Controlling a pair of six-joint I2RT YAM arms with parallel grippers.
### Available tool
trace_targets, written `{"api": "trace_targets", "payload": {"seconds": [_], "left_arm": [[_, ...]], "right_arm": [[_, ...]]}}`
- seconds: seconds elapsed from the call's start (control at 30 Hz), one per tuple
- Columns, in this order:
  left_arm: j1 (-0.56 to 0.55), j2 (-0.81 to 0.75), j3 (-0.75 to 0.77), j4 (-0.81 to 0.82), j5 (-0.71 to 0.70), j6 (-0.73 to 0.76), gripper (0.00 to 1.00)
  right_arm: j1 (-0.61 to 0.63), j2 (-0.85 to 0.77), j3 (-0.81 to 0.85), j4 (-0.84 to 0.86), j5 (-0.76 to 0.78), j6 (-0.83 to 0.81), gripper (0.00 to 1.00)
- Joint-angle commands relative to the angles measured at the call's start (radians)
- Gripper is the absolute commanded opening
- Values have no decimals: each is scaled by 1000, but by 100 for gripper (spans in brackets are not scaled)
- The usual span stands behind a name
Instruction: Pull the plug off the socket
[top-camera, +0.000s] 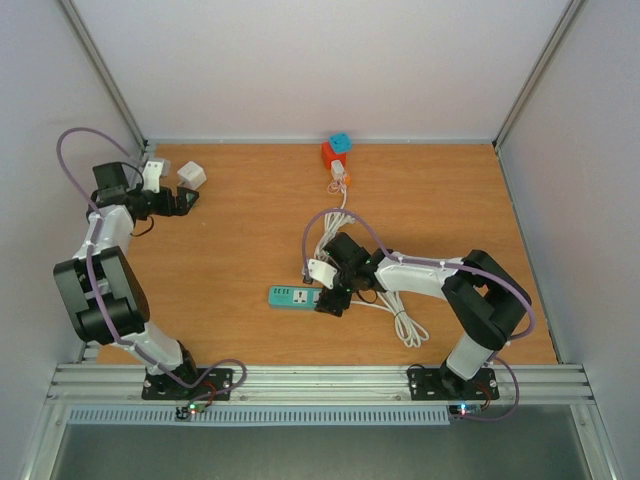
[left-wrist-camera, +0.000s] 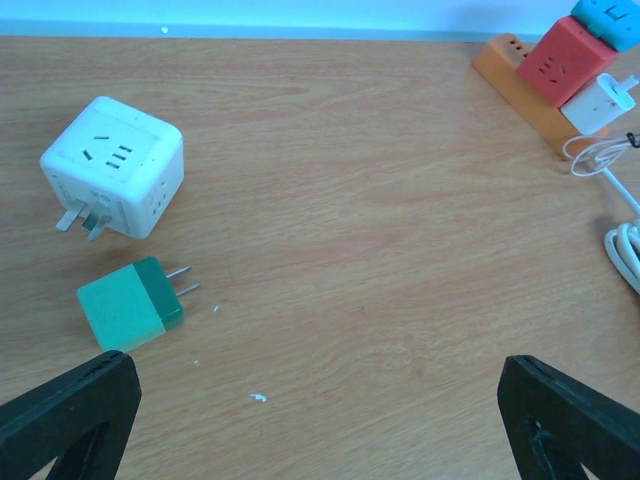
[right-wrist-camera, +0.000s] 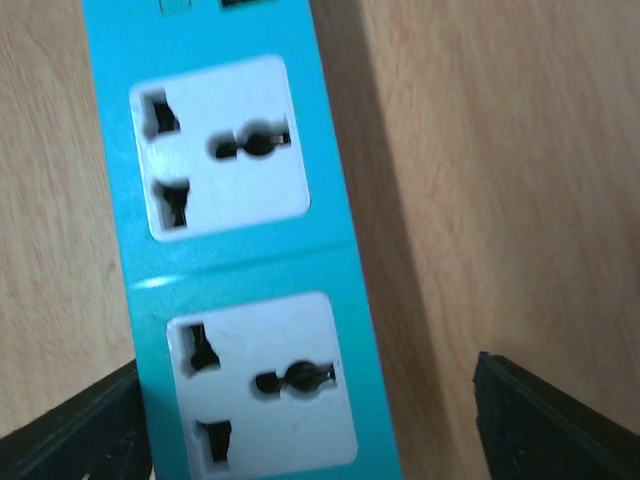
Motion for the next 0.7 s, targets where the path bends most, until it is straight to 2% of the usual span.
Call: {"api": "trace_targets", "payload": {"seconds": [0.0, 0.07, 0.13, 0.23, 0.47, 0.67], "left_arm": [[-10, -62, -20, 3, 23, 16, 100], [-14, -82, -33, 9, 20, 16, 100], [-17, -103, -47, 17, 16, 16, 100], [-23, -136, -69, 22, 11, 17, 100], [-29, -182, -100, 14, -4, 38, 100], [-34, -208, -115, 13, 0, 42, 100]], "right_arm": [[-12, -17, -32, -11, 39, -39, 80], [-25, -33, -45, -19, 28, -50, 72], [-39, -49, -60, -26, 13, -61, 58], [-65, -69, -73, -38, -7, -73, 47], [-198, -114, -113, -87, -40, -166, 42], [-368, -129, -127, -141, -49, -303, 40]]}}
